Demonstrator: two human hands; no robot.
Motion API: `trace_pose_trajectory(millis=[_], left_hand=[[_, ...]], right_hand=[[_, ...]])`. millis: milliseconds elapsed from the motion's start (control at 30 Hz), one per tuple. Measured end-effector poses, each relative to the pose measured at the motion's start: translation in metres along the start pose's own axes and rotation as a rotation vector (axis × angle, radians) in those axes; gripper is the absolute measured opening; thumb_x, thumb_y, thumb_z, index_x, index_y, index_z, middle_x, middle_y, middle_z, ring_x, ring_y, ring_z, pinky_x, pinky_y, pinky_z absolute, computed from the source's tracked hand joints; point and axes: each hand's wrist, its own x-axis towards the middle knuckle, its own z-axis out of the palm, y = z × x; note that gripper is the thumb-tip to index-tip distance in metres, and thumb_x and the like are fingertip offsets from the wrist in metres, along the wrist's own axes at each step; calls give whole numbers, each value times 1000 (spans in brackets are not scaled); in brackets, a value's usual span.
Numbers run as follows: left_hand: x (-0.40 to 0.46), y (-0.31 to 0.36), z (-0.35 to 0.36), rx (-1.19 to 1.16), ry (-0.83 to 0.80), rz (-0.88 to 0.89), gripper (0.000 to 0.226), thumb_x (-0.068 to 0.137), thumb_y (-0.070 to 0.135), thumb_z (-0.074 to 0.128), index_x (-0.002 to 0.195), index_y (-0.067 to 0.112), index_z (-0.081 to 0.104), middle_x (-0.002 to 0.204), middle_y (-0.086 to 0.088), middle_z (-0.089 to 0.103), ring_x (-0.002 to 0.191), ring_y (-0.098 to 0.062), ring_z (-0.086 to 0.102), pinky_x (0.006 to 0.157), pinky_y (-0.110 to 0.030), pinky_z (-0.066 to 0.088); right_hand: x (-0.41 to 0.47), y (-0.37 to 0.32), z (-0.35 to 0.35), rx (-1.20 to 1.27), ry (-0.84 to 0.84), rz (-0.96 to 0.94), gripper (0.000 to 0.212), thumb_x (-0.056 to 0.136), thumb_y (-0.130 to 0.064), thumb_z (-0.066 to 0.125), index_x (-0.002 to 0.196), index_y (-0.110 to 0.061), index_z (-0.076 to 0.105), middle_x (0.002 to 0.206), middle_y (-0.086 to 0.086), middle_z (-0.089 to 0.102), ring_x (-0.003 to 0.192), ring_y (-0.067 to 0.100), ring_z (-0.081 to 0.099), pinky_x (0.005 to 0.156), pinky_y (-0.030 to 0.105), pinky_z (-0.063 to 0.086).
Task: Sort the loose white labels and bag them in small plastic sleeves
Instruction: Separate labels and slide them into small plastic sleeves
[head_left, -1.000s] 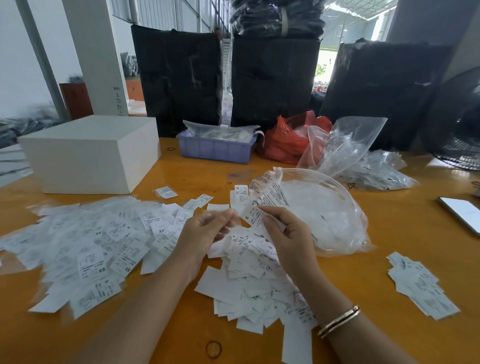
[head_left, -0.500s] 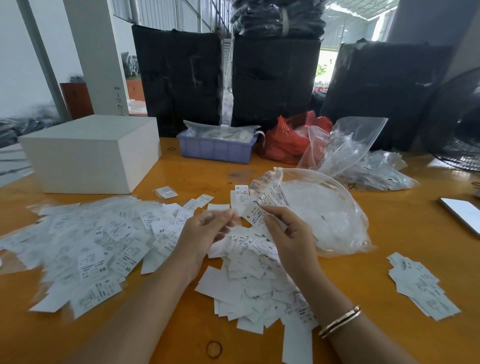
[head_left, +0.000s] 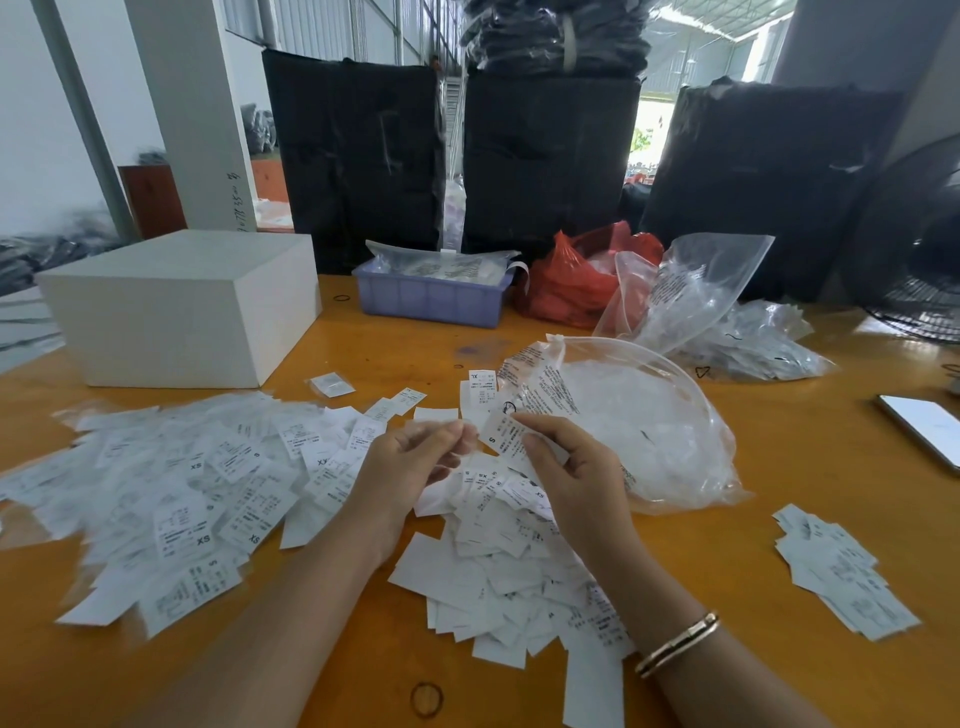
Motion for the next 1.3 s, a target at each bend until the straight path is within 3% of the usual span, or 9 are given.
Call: trace_pose_trajectory(millis=[133,233,433,533,700,833,967,1133,1300], left_hand=[[-1,1,0,8,10,8,19,88,34,61,83,23,75,82,11,73,72,3,64,57,-8,47],[-1,2,1,41,26,13,22,86,39,62,83,22,75,78,13,71,66,6,61,57,-7,47],[-2,2,1,74,-5,50,12,86,30,64,92,25,74,79,15,71,67,7,61,58,-7,47],[-2,2,2,72,-11,52,11,87,26,64,93,27,74,82,14,72,68,6,62,58,-7,47],[-2,1,1,61,-12,52,11,88,25,63,95,24,72,82,13,73,70,3,65,59,-10,48],[-2,-1,3,87,-38,19,9,88,24,64,91,27,72,86,11,73,76,-2,68,58,-14,50],[-1,0,2,58,-17,16,8,87,28,65,86,26,73,76,11,73,67,1,66,53,-10,47],[0,-1,3,72,-4,14,8,87,31,65,86,27,72,80,9,74,73,-4,68,59,-15,49],[-1,-1,2,74,25,34,7,88,27,64,89,24,70,79,11,73,73,-2,68,61,-15,49]], right_hand=[[-1,0,0,-75,-5,-26,34,92,-14,58,99,-47,60,73,-19,66,44,2,45,43,13,35],[-3,1,0,-97,-73,-5,30,93,-15,56,107,-42,59,66,-8,67,36,5,36,39,11,27],[-1,-1,-1,-9,-181,131,28,96,-12,51,115,-27,66,57,0,59,41,3,33,41,12,28],[-1,-3,-4,62,-205,192,28,97,-12,48,114,-24,67,69,17,63,44,5,34,43,15,29],[-2,-8,-6,127,-257,235,33,98,-9,46,104,-32,68,54,-16,61,37,1,38,38,11,28],[-3,-9,-3,145,-285,279,37,98,-11,46,98,-40,69,62,-13,66,44,2,42,39,15,30],[-2,-8,-5,153,-232,295,36,98,-12,45,97,-39,67,59,-12,64,40,1,41,38,14,30],[-2,-8,-2,90,-204,246,37,97,-12,48,95,-44,66,67,-4,69,52,18,44,42,21,32],[-4,-7,1,69,-174,227,39,96,-10,50,93,-46,66,73,0,70,56,24,54,47,32,46]])
